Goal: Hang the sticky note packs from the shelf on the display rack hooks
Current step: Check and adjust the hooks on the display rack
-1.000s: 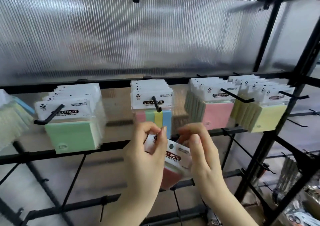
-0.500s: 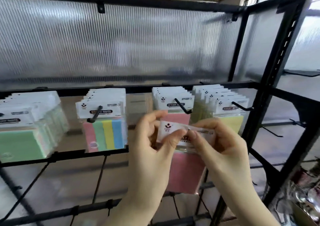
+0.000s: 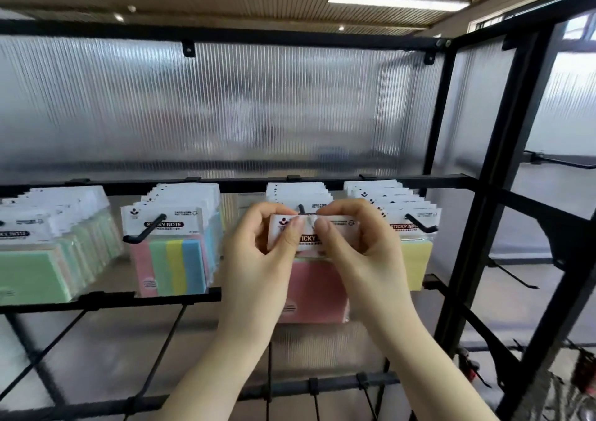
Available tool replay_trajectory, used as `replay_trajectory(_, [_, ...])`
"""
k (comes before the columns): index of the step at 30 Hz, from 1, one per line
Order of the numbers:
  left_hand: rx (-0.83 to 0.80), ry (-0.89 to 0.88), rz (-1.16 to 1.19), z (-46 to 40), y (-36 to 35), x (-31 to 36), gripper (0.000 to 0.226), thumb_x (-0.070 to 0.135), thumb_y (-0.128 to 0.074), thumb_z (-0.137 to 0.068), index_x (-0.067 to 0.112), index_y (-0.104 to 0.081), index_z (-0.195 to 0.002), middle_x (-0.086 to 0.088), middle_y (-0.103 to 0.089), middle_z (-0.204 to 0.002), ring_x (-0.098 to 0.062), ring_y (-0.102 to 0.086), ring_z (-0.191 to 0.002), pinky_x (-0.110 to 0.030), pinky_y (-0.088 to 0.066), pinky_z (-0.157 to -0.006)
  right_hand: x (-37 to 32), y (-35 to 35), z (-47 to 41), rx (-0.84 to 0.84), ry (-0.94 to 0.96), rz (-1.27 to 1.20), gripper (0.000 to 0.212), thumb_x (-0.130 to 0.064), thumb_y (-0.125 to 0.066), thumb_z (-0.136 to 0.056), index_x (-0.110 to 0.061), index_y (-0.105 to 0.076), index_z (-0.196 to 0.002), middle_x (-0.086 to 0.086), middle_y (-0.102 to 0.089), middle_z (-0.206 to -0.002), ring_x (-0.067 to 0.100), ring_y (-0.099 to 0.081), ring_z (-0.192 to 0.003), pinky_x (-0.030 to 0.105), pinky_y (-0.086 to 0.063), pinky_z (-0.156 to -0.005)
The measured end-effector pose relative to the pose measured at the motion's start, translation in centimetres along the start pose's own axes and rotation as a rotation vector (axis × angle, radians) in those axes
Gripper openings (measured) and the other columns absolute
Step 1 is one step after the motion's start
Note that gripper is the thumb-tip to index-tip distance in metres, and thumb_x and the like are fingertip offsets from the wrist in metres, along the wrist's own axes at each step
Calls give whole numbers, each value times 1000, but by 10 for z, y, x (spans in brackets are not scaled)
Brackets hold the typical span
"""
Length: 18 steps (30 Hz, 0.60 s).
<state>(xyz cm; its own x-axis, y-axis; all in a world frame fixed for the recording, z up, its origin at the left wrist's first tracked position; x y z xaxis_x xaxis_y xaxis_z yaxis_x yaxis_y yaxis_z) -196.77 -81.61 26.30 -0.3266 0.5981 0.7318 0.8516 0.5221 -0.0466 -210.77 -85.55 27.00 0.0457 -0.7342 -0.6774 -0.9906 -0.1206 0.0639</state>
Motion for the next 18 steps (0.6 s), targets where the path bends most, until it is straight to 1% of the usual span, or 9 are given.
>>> replay_trajectory(2, [1,-13,-23,0,0,0,14,14,-66,-87,26,-60,-81,15,-66,-77,2,-61,-71,-7,-42,-64,0,0,-1,-15,13,-15,22,-5,-65,-88,-26,-61,-84,-25,-62,-75,-9,-55,-66,5,-39,-63])
replay_trajectory(5, [3,-32,-53,1,1,1,7,24,-65,-85,28,-60,-82,12,-67,-80,-1,-63,-76,-9,-43,-67,0,-2,-3,-40,31,-16,22,-4,-66,-88,-25,-61,-83,-26,-62,-76,-9,-54,-64,4,-38,-61])
replay_trajectory(7, [21,-45,-73,2,4,1,3,28,-62,-82,29,-59,-81,12,-65,-79,-1,-61,-72,-9,-42,-65,2,-4,-5,-65,28,-28,18,-10,-67,-86,-26,-61,-82,-25,-63,-77,-9,-55,-67,5,-38,-63])
replay_trajectory(9, [35,-54,-87,4,8,1,2,29,-61,-83,29,-59,-82,9,-63,-77,-1,-59,-68,-9,-41,-62,5,-6,-7,-96,15,-49,12,-17,-64,-83,-29,-61,-82,-25,-63,-79,-8,-57,-72,5,-39,-65])
replay_trajectory(12, [31,-52,-104,6,10,-2,7,32,-65,-86,29,-59,-83,10,-65,-80,-3,-62,-72,-10,-44,-64,9,-10,-6,-136,1,-82,8,-21,-63,-82,-29,-61,-81,-23,-64,-80,-7,-58,-75,7,-41,-68])
replay_trajectory(14, [32,-41,-104,6,10,-4,6,33,-63,-85,29,-58,-84,11,-66,-80,-3,-63,-73,-11,-45,-65,11,-13,-5,-166,-3,-103,6,-23,-63,-82,-28,-61,-84,-23,-64,-82,-6,-59,-78,8,-42,-70])
replay_trajectory(16, [37,-34,-95,6,10,-4,6,34,-61,-82,29,-58,-84,12,-67,-80,-3,-64,-74,-12,-46,-65,10,-13,-5,-177,23,-103,7,-23,-63,-83,-28,-62,-87,-25,-65,-85,-7,-60,-82,8,-42,-73])
replay_trajectory(18, [44,-30,-86,6,10,-5,6,33,-62,-83,28,-59,-84,8,-67,-80,-6,-64,-74,-14,-47,-65,9,-13,-6,-178,52,-96,9,-20,-63,-83,-28,-63,-87,-25,-66,-86,-7,-60,-84,6,-41,-75])
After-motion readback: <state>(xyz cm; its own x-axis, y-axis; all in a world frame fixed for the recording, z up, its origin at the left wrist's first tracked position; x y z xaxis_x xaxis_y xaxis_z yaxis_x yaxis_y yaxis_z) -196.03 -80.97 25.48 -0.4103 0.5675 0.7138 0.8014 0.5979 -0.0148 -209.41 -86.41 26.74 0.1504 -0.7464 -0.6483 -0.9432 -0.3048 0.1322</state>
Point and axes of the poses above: each hand's wrist, its own z-axis away from the middle knuckle, its own y-axis out of the back of the hand, x = y × z, the point moved 10 cm from there along -z, towards the middle knuckle
